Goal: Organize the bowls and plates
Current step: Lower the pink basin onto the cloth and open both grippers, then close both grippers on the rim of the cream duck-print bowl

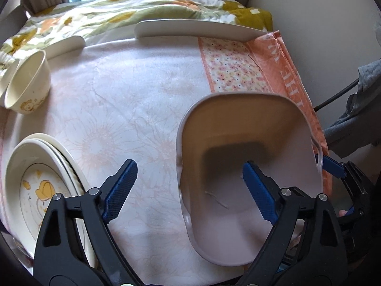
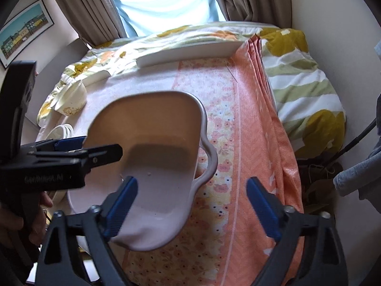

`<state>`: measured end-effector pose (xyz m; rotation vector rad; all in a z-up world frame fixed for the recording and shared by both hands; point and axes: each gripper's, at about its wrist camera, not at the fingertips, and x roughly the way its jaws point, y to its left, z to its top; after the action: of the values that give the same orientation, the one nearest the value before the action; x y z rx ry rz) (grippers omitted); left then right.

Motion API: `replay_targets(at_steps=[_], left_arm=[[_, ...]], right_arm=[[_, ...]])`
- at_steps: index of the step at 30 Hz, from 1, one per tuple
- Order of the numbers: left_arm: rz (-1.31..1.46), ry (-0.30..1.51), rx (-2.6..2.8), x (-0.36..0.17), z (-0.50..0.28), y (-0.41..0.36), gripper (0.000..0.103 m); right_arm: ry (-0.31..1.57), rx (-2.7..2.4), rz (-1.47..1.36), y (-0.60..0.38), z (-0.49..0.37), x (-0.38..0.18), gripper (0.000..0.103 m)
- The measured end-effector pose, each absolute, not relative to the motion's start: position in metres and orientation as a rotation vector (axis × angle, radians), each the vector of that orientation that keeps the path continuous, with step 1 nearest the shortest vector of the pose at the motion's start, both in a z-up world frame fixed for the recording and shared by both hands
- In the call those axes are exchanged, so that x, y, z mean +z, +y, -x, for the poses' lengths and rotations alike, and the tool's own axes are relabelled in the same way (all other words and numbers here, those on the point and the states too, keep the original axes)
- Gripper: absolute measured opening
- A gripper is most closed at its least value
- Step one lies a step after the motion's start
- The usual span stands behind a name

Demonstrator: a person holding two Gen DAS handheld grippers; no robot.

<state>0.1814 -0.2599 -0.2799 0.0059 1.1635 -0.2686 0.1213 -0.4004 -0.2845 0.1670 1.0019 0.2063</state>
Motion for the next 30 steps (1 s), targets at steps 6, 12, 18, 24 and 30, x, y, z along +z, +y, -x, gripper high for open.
replay_targets(at_steps=[6,12,18,24,30], left_arm=[[0.033,1.081,-0.233,-0.231,-0.167,-0.238,0.090],[0.032,0.948,-0.119,-0.155,-0.136,-0.186,0.101],[0.103,0.853,0.013,-0.098,-0.133,-0.106,0.103],[0.252,0.882,0.028,-0.096,-0.168,-0.010,0.103],[0.394,1.007,-0.017,-0.146,-0.223,0.066,0.087]], right_arm=[[0.942,0.246,-0.109,-0.397,-0.104,-0.254,0.093],[0.813,0.357,-0.092,-0.369,-0.104,-0.182,0.102],[0.776,0.493,-0.018,-0.311,-0.134,-0.120,0.102],[0.908,0.592,-0.039,-0.242,-0.200,-0.112,0.102],[1.037,0.576,-0.104,-0.179,-0.259,-0.155,0.098]])
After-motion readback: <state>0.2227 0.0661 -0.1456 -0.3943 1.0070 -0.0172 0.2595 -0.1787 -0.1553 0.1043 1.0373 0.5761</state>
